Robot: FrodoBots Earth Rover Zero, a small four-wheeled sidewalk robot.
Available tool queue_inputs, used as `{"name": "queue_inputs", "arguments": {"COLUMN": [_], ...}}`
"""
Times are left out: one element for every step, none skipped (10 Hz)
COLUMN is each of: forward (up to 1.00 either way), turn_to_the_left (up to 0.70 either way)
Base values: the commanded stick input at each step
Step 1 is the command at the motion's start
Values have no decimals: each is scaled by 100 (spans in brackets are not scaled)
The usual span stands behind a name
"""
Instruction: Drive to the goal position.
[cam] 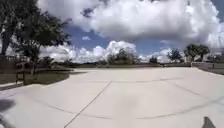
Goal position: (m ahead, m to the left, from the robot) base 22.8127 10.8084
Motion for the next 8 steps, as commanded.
{"name": "queue_inputs", "arguments": {"forward": [85,85,85,85,85,85,85,85], "turn_to_the_left": [0,0,0,0,0,0,0,0]}}
